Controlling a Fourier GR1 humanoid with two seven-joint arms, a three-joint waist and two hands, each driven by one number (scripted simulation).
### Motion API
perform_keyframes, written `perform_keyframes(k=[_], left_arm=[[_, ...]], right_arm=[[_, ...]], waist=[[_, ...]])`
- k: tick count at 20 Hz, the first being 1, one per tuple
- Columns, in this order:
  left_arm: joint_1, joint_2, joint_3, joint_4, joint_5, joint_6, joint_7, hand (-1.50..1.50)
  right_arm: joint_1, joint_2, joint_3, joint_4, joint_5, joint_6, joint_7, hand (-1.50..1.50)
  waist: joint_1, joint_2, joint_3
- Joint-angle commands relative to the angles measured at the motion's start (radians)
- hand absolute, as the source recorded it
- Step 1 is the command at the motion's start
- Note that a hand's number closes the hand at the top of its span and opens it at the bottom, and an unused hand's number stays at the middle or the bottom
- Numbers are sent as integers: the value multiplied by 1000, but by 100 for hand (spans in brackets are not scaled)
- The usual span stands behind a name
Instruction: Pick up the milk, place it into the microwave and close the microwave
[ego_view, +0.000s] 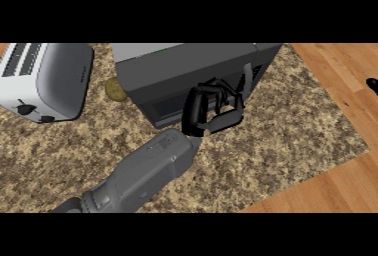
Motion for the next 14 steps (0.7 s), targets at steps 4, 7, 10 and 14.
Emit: perform_keyframes(k=[4, 7, 10, 14], left_arm=[[-83, 0, 46, 98, 33, -17, 17, 150], [-70, 0, 35, 100, 45, -13, 5, 150], [-77, 0, 36, 101, 58, -13, 5, 150], [-72, 0, 29, 119, 59, -26, -16, 150]], right_arm=[[0, -25, 1, -1, -39, 18, 20, -150], [-4, -27, 1, 2, -57, 27, 19, -150], [-3, -42, 2, -8, -64, 32, 32, -150], [-12, -57, -4, -11, -79, 44, 34, -150]], waist=[[-7, 11, -2], [-11, 16, -1], [-17, 12, -2], [-5, 17, -2]])
